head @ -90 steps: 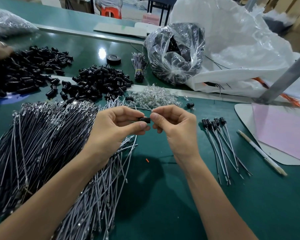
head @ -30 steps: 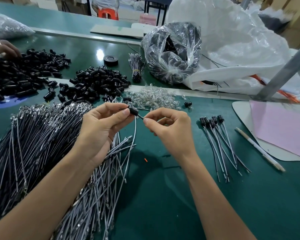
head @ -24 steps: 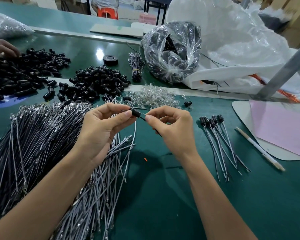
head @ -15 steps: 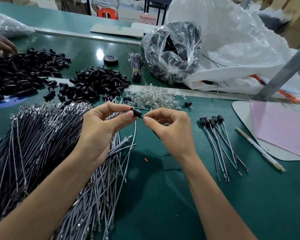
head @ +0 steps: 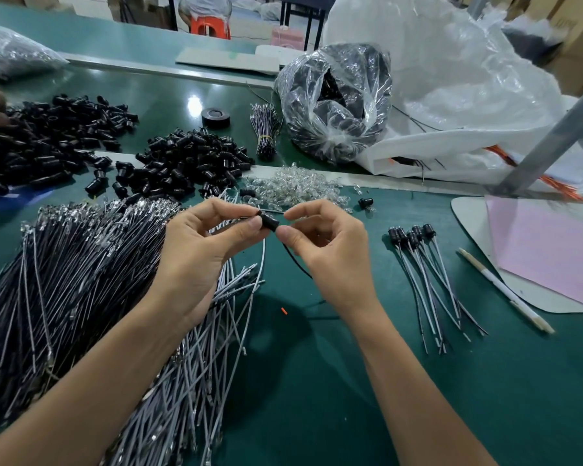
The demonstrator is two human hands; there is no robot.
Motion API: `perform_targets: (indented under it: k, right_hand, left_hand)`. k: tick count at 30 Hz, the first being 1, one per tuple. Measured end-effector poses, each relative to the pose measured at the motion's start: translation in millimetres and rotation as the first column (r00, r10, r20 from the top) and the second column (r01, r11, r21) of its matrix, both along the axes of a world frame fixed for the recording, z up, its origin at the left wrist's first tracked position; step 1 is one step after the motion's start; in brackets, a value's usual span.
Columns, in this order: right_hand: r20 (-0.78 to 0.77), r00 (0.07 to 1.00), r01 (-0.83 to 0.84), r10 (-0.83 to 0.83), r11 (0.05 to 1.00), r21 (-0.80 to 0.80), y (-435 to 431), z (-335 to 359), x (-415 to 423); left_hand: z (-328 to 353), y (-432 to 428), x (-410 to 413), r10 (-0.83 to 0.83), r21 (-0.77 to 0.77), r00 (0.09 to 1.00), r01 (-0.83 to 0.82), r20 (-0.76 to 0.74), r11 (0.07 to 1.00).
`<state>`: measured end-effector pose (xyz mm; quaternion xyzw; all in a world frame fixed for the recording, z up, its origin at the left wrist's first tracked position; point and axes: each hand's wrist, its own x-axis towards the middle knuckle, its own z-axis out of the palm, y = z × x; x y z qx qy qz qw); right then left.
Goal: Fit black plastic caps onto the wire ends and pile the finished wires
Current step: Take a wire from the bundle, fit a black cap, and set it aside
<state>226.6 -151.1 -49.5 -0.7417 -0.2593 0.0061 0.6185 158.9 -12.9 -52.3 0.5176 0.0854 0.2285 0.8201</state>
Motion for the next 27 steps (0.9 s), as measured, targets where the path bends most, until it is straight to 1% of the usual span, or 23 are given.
perform_targets:
  k: [2,6,10,13,18,22,24,27]
  right_hand:
    - [-0.005,1.0,0.005,-0.005,1.0,0.026,-0.5,0.5,0.3]
    - [0.019,0.999,-0.048,0.047,0.996,0.073,0.1,1.5,-1.3]
    - [0.045,0.997,-0.06,0.057,0.997,0.054,0.6,-0.3,-0.7]
    - [0.085,0.995,-0.059,0.055,0.998,0.039,-0.1,-0.3,0.2]
    - [0.091,0.994,-0.056,0.054,0.998,0.019,-1.5,-1.2,1.0]
    - [0.076,0.995,-0.058,0.057,0.998,0.001,-2.1,-0.9,1.6]
    - [0.079,0.995,-0.064,0.064,0.998,-0.006,-2.5,-0.9,1.1]
    - [0.119,0.991,-0.059,0.062,0.998,-0.026,-2.4,0.1,-0.7]
  left_hand:
    - [-0.4,0.1,-0.3,-0.011,-0.001,1.0,0.01,-0.008,1.0]
    - [1.2,1.5,-0.8,-0.023,-0.023,1.0,0.023,-0.004,0.999]
    - [3.1,2.7,-1.5,-0.042,-0.024,0.999,0.041,-0.012,0.999]
    - [3.9,2.4,-1.9,-0.08,0.034,0.995,0.082,-0.052,0.996]
    - [6.6,2.8,-4.0,-0.094,0.083,0.992,0.101,-0.084,0.991]
    - [7.8,3.7,-4.7,-0.117,0.061,0.99,0.122,-0.081,0.991]
    - [7.6,3.0,-4.4,-0.104,0.048,0.991,0.108,-0.079,0.993]
    - [7.3,0.6,-3.5,-0.03,0.084,0.996,0.037,-0.084,0.996]
